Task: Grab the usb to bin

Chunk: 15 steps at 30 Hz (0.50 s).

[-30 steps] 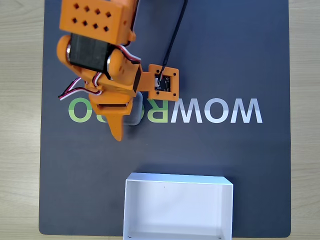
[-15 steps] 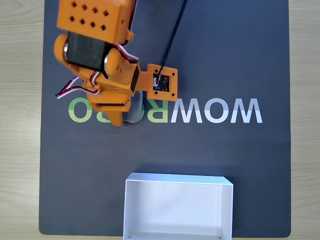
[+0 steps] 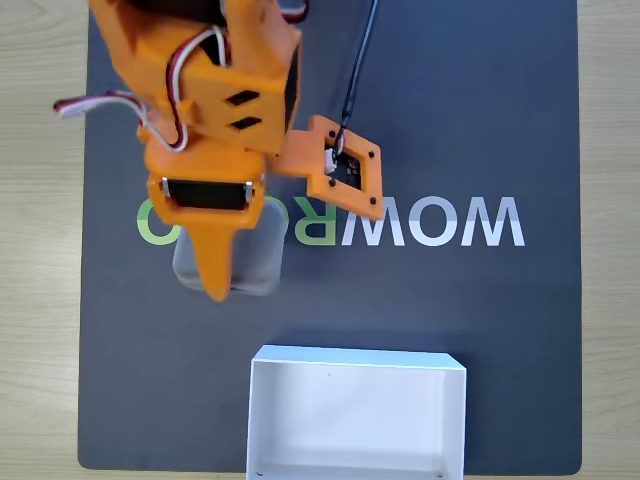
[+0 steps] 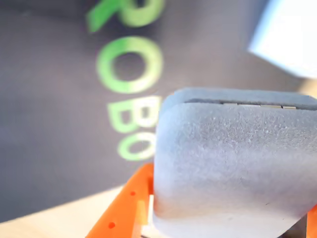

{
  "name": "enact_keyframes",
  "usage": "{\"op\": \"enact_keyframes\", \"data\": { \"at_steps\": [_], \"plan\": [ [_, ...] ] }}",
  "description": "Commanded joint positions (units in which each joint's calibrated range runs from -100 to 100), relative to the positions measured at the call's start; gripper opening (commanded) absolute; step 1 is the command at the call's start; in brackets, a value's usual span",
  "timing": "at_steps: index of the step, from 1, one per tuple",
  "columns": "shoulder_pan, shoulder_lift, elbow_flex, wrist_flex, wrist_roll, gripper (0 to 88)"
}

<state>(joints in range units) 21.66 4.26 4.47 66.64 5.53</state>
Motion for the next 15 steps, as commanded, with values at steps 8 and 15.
{"op": "enact_keyframes", "data": {
  "at_steps": [8,15],
  "plan": [
    [-10.6,-25.6,-8.7,3.2,-6.1,1.0],
    [-11.8,-13.9,-17.9,2.1,-6.7,1.0]
  ]
}}
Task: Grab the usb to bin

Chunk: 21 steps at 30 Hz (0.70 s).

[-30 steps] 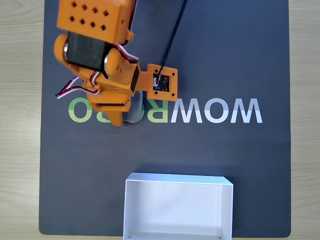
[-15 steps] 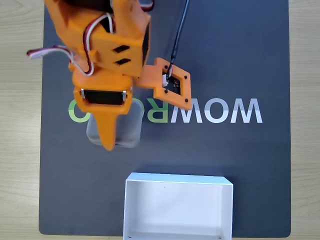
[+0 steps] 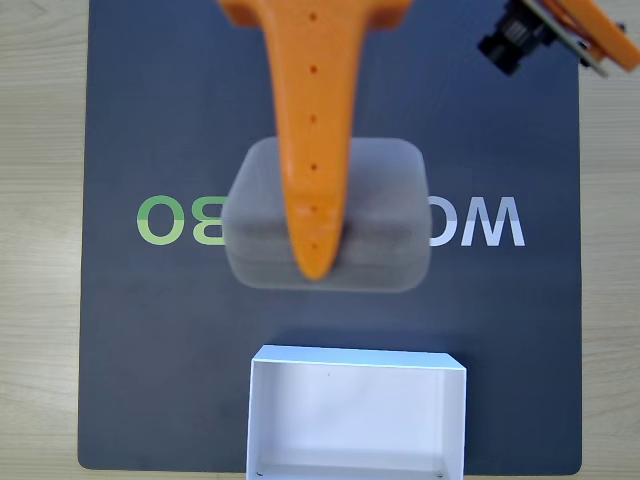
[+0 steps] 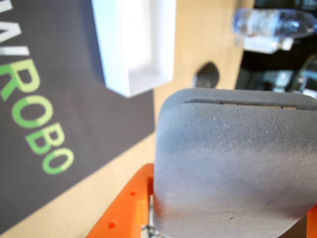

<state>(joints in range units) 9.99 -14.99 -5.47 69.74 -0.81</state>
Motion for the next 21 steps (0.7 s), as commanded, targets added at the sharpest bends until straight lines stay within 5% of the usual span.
{"op": "enact_keyframes", "data": {
  "at_steps": [1,12,21],
  "plan": [
    [-0.1,11.5,-13.1,-1.0,-0.8,1.0],
    [-0.2,54.5,-44.4,-8.5,-0.7,1.0],
    [-1.7,66.9,-47.6,-16.1,0.5,1.5]
  ]
}}
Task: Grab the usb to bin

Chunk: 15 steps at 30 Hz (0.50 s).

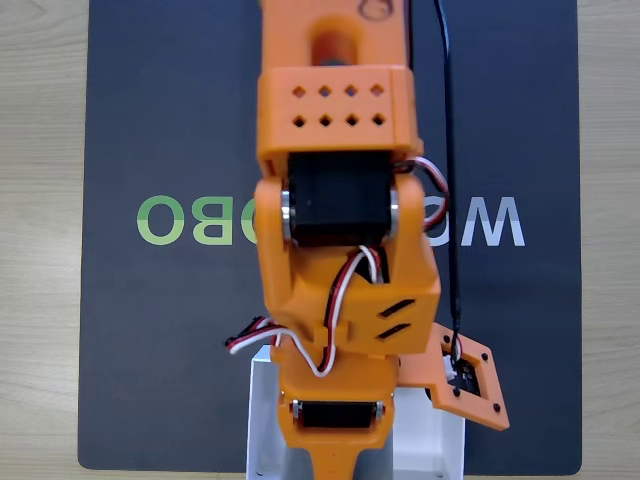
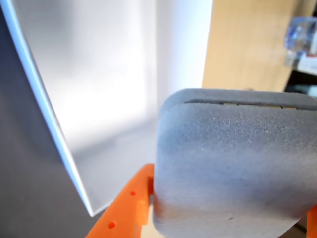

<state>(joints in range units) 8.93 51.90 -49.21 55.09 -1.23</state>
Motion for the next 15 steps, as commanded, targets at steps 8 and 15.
{"op": "enact_keyframes", "data": {
  "at_steps": [8,15],
  "plan": [
    [-1.6,1.6,-3.7,-1.2,4.0,1.8],
    [-1.7,1.5,-3.7,-1.2,3.9,15.1]
  ]
}}
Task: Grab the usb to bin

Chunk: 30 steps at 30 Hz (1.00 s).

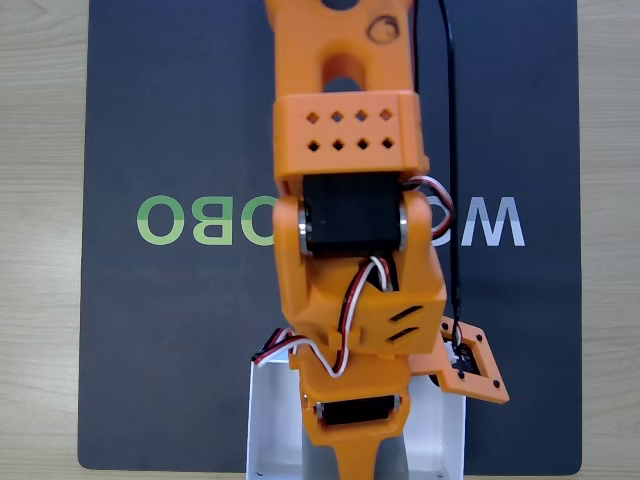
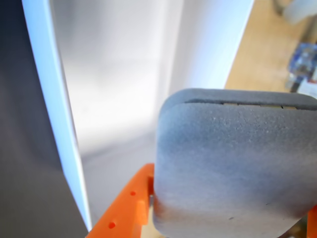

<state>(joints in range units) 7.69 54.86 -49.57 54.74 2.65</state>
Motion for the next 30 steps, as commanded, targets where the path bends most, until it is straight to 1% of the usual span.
{"op": "enact_keyframes", "data": {
  "at_steps": [1,4,10,16,20,24,25,27,30],
  "plan": [
    [-0.5,-1.7,-3.4,-0.8,0.0,21.1],
    [-0.5,-3.4,-2.5,-0.8,0.0,27.1],
    [-0.5,-7.4,2.1,-1.3,-0.2,34.7],
    [-0.5,-8.9,4.0,-0.8,-0.4,45.8],
    [-0.6,-10.2,4.9,-0.8,-0.4,47.4],
    [0.0,-13.4,5.0,-0.9,-0.4,46.8],
    [0.1,-14.9,5.4,-0.8,-0.5,45.3],
    [0.7,-19.2,7.4,-0.8,-1.9,38.1],
    [2.4,-29.0,13.9,-0.8,-4.9,21.0]
  ]
}}
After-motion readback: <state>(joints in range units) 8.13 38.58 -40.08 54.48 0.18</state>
